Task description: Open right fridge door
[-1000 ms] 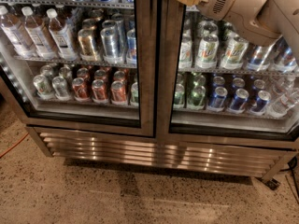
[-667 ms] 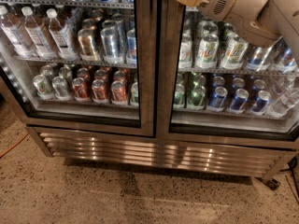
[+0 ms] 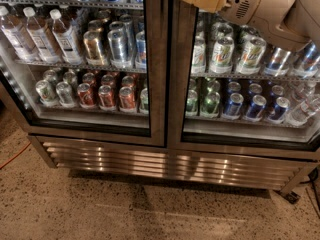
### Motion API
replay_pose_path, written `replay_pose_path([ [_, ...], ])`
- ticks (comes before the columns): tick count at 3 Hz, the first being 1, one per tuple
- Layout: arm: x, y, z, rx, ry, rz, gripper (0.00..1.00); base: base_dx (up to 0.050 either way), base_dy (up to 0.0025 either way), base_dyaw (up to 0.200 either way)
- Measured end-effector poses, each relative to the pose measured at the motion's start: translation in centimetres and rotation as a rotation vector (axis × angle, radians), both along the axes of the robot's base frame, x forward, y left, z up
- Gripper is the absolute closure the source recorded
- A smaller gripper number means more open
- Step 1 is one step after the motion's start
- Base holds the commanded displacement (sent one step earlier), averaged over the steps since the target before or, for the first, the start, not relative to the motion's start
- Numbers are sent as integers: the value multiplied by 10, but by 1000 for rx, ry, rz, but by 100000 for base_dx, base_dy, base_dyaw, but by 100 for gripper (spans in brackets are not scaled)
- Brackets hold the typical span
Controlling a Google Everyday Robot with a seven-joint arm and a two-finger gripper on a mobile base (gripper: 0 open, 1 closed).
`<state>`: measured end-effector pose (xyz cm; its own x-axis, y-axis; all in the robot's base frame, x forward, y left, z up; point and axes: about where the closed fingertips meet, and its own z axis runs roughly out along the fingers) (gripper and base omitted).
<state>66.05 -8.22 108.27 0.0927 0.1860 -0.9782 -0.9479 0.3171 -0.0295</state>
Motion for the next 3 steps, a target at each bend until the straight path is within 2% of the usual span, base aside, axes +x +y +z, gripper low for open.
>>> replay_pose_path([
  [2, -1, -22, -15, -64, 39, -42, 40, 0, 0, 0],
  [3, -10, -36, -18, -91, 55, -77, 39, 0, 0, 0],
])
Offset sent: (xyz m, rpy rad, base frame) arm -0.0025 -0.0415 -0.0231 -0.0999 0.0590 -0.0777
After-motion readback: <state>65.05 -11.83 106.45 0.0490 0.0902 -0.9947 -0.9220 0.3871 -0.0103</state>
